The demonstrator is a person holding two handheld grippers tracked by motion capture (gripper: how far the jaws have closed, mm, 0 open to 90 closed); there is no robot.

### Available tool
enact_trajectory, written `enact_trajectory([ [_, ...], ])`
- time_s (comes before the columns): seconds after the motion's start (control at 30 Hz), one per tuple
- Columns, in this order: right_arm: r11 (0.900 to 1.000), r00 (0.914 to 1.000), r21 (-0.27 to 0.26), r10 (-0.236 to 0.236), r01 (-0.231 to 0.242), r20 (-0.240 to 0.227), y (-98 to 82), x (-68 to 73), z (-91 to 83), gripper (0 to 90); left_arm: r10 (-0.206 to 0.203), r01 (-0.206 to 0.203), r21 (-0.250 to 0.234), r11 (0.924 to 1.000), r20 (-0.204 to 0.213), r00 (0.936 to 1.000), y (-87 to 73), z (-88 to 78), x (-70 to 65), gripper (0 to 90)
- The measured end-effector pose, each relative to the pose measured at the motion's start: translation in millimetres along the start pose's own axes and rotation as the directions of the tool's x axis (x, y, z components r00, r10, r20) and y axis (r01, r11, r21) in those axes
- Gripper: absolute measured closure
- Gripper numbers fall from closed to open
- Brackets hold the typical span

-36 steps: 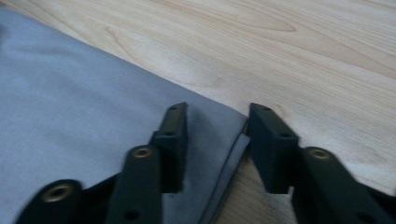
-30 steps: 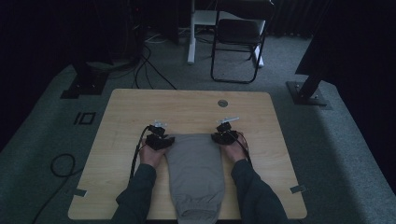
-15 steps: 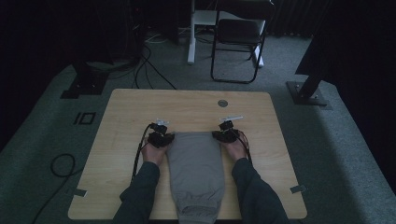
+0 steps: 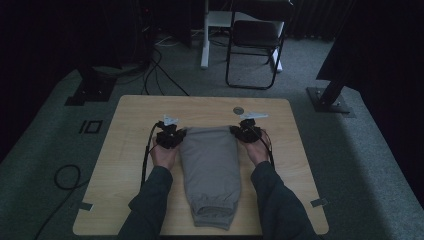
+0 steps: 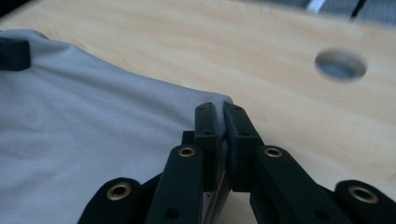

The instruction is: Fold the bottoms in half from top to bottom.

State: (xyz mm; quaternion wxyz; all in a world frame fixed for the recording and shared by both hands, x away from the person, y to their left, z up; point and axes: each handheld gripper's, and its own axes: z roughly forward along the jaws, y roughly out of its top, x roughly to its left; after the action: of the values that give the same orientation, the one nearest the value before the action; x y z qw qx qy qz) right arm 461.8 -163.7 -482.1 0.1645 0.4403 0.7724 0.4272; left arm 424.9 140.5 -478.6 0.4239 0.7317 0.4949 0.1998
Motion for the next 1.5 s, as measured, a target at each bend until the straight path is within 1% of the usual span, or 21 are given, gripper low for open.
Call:
enact_trajectory([
  [0.03, 1.0, 1.0, -0.015, -0.005, 0.005, -0.006, 2.2, 1.1, -5.1, 85.8, 0.0, 0.0, 0.0, 1.0, 0.0, 1.0, 0.0, 0.0, 0.0, 84.4],
  [0.07, 0.999, 0.9998, -0.026, -0.02, 0.019, -0.01, 3.6, 2.6, -10.3, 85.8, 0.023, -0.022, -0.031, 0.9993, 0.01, 0.9997, 3.1, -11.4, -4.7, 84.4],
  [0.1, 0.999, 0.9998, -0.026, -0.02, 0.019, -0.01, 3.6, 2.6, -10.3, 85.8, 0.023, -0.022, -0.031, 0.9993, 0.01, 0.9997, 3.1, -11.4, -4.7, 84.4],
  [0.17, 0.997, 0.9982, -0.056, -0.056, 0.055, -0.022, 2.0, 7.7, -26.8, 85.8, 0.06, -0.058, -0.067, 0.9961, 0.027, 0.9978, 2.6, -30.2, -12.3, 84.4],
  [0.27, 0.994, 0.9959, -0.088, -0.073, 0.068, -0.053, -6.7, 13.7, -46.2, 85.7, 0.106, -0.101, -0.091, 0.9907, 0.051, 0.9931, -4.1, -51.7, -20.8, 84.3],
  [0.33, 0.992, 0.9947, -0.097, -0.081, 0.075, -0.063, -10.7, 16.1, -52.6, 85.7, 0.106, -0.101, -0.091, 0.9907, 0.051, 0.9931, -4.1, -51.7, -20.8, 84.2],
  [0.37, 0.989, 0.9909, -0.109, -0.107, 0.098, -0.081, -21.6, 23.4, -66.4, 85.6, 0.147, -0.137, -0.117, 0.9836, 0.076, 0.9863, -17.4, -73.1, -31.3, 84.2],
  [0.47, 0.987, 0.986, -0.115, -0.127, 0.115, -0.107, -41.5, 33.6, -82.3, 85.5, 0.162, -0.149, -0.123, 0.9811, 0.1, 0.9818, -35.0, -86.6, -40.0, 84.1],
  [0.5, 0.987, 0.986, -0.115, -0.127, 0.115, -0.107, -41.5, 33.6, -82.3, 85.5, 0.162, -0.149, -0.123, 0.9811, 0.1, 0.9818, -35.0, -86.6, -40.0, 84.1],
  [0.53, 0.986, 0.9847, -0.11, -0.134, 0.122, -0.112, -49.5, 37.6, -86.1, 85.5, 0.155, -0.141, -0.114, 0.9834, 0.119, 0.9807, -50.1, -91.2, -45.0, 84.1],
  [0.57, 0.986, 0.9811, -0.091, -0.149, 0.139, -0.124, -67.0, 44.5, -91.1, 85.5, 0.155, -0.142, -0.107, 0.984, 0.123, 0.9802, -54.1, -91.3, -46.6, 84.1],
  [0.67, 0.988, 0.9803, -0.042, -0.15, 0.146, -0.128, -91.5, 51.3, -91.4, 85.6, 0.159, -0.157, -0.025, 0.9873, 0.143, 0.977, -82.2, -87.1, -56.0, 84.0],
  [0.77, 0.985, 0.9806, 0.044, -0.158, 0.164, -0.116, -120.7, 58.4, -86.9, 85.5, 0.144, -0.157, 0.075, 0.9847, 0.159, 0.9767, -113.9, -75.6, -62.3, 83.9],
  [0.9, 0.984, 0.9846, 0.11, -0.13, 0.143, -0.117, -140.3, 57.9, -77.9, 85.5, 0.119, -0.139, 0.13, 0.9818, 0.149, 0.9816, -131.3, -63.0, -62.9, 83.9],
  [1.03, 0.981, 0.9853, 0.123, -0.14, 0.151, -0.099, -138.2, 56.5, -68.1, 85.4, 0.137, -0.154, 0.132, 0.9793, 0.127, 0.9824, -127.6, -54.4, -60.2, 83.8],
  [1.17, 0.979, 0.9849, 0.108, -0.168, 0.172, -0.042, -128.9, 53.9, -53.9, 85.4, 0.16, -0.168, 0.119, 0.9786, 0.078, 0.9841, -118.2, -40.3, -54.2, 83.8],
  [1.27, 0.98, 0.9846, 0.1, -0.174, 0.175, -0.015, -120.2, 49.5, -41.4, 85.4, 0.153, -0.156, 0.118, 0.9807, 0.037, 0.9876, -107.0, -25.9, -46.0, 83.8],
  [1.3, 0.98, 0.9846, 0.1, -0.174, 0.175, -0.015, -120.2, 49.5, -41.4, 85.4, 0.153, -0.156, 0.118, 0.9807, 0.037, 0.9876, -107.0, -25.9, -46.0, 83.7],
  [1.33, 0.98, 0.9849, 0.098, -0.173, 0.172, -0.003, -116.3, 47.6, -36.4, 85.4, 0.149, -0.149, 0.114, 0.9823, 0.007, 0.9889, -97.2, -12.8, -40.0, 83.7],
  [1.37, 0.981, 0.9854, 0.098, -0.169, 0.166, 0.023, -106.2, 41.9, -23.7, 85.4, 0.144, -0.143, 0.115, 0.983, 0.0, 0.9896, -94.3, -9.0, -38.0, 83.8],
  [1.5, 0.985, 0.9875, 0.094, -0.147, 0.142, 0.056, -92.3, 31.3, -6.2, 85.4, 0.122, -0.118, 0.109, 0.987, -0.03, 0.9921, -81.0, 9.6, -30.1, 83.9],
])
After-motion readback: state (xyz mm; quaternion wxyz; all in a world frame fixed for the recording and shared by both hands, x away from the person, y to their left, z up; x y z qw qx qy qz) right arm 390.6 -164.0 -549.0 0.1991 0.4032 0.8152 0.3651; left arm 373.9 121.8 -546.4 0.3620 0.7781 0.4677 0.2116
